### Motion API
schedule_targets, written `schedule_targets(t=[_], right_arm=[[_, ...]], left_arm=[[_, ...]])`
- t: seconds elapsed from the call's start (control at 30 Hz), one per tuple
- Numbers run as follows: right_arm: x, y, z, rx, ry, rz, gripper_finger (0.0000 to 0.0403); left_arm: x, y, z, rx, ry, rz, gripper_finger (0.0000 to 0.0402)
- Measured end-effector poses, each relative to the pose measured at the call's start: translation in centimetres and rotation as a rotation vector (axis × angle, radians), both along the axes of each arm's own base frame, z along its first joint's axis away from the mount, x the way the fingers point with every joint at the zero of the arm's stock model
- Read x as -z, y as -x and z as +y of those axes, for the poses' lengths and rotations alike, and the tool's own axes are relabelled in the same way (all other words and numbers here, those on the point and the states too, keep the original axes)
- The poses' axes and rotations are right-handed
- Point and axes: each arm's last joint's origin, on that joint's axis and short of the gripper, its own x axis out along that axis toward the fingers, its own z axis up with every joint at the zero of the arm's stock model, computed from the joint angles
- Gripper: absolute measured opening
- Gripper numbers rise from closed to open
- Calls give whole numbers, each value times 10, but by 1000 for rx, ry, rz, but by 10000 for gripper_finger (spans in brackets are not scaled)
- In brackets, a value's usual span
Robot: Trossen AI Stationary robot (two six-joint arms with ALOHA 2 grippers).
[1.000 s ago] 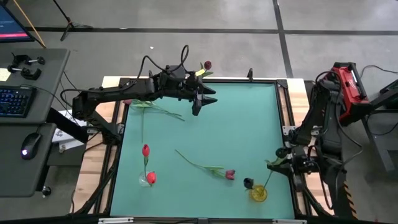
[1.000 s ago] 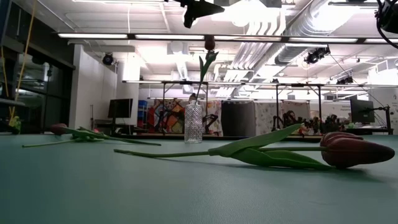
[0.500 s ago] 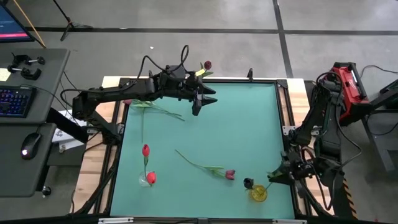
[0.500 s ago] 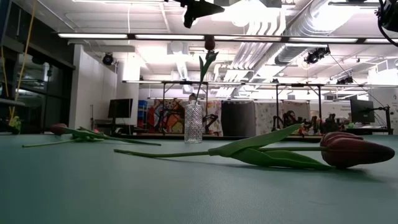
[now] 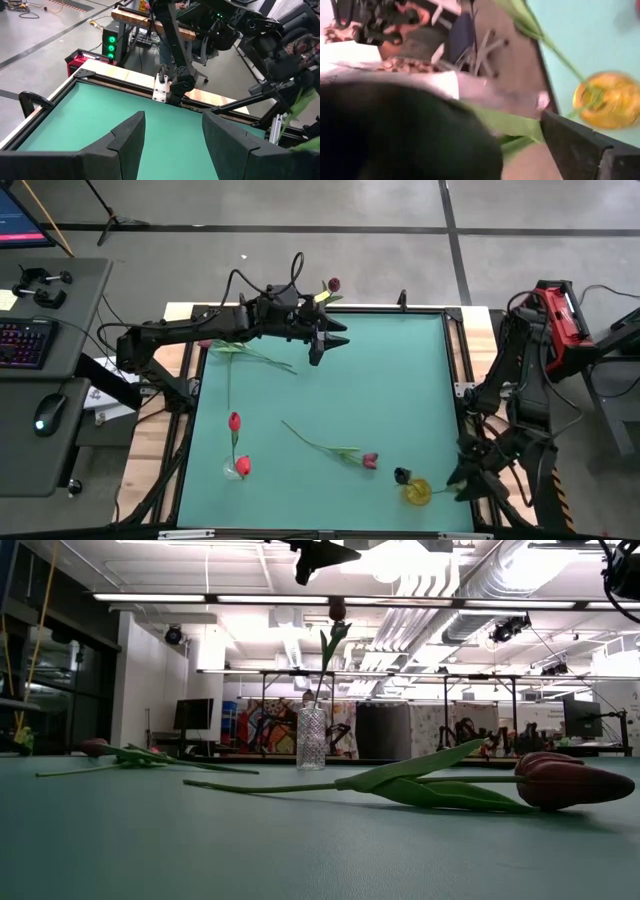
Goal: Sort flowers into vase by color
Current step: Put the bottom black flower into the yellow vase
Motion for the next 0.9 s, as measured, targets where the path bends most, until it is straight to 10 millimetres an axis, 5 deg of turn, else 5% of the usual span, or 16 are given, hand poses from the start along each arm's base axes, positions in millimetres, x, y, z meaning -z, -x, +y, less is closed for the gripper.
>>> schedule_targets(t=[0.9], right_arm=[[-14, 2, -17, 121, -89, -56, 307]], left_arm=[[0, 1, 5, -10, -17, 1, 183]])
